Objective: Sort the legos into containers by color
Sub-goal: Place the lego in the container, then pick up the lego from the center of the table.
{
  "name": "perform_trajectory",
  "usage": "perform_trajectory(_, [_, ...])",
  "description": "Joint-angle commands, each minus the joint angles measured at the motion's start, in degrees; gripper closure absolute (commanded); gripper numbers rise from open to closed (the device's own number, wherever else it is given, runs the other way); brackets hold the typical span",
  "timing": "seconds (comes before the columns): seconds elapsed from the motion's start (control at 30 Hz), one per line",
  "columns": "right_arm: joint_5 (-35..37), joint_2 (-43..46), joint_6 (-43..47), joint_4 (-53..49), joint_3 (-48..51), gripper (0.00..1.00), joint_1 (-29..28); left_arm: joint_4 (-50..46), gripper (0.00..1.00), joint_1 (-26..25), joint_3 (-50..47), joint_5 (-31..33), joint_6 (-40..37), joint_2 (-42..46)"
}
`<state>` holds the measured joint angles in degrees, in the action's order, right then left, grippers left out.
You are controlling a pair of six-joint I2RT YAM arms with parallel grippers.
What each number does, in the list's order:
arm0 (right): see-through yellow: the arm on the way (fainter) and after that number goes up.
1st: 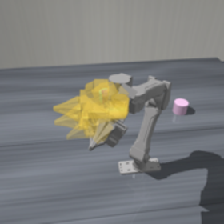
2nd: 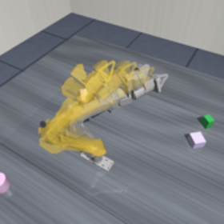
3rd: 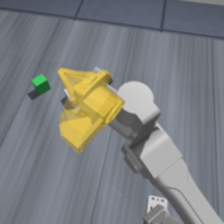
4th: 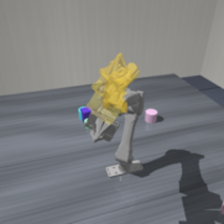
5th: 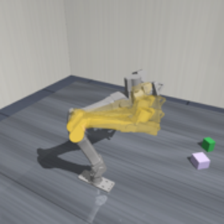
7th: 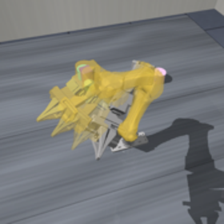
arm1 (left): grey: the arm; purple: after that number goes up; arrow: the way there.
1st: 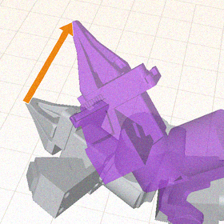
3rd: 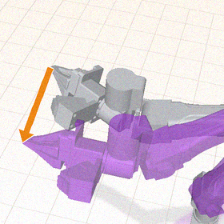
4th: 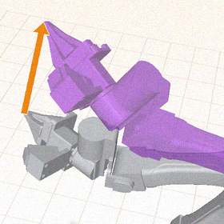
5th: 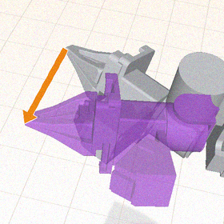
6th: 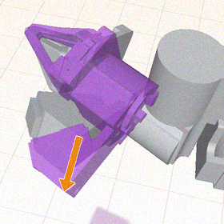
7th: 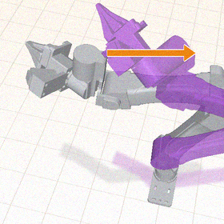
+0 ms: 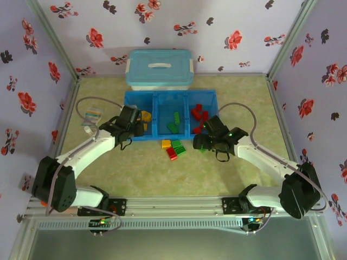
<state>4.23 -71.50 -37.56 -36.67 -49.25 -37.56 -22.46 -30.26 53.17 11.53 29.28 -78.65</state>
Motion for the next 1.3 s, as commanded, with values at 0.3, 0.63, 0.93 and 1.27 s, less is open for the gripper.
perform_trajectory(0.3, [0.12, 0.88, -1.84, 1.16, 1.44, 0.04, -2.91, -0.81, 0.28, 3.63, 9.33, -3.66, -4.28, -6.95])
perform_trajectory(0.63, [0.14, -2.74, -0.1, 0.52, -2.56, 0.11, -8.18, 0.12, 0.31, 2.68, 2.11, -3.95, -1.3, 5.18])
perform_trajectory(0.93, [1.07, -15.76, 0.65, -0.84, -10.47, 0.13, -16.12, -1.43, 0.32, 1.61, -6.48, -3.89, 0.79, 14.51])
perform_trajectory(1.27, [-1.15, -27.85, -1.25, 0.63, -15.97, 0.18, -19.26, -3.69, 0.32, 1.6, -13.13, -3.11, 1.9, 23.07])
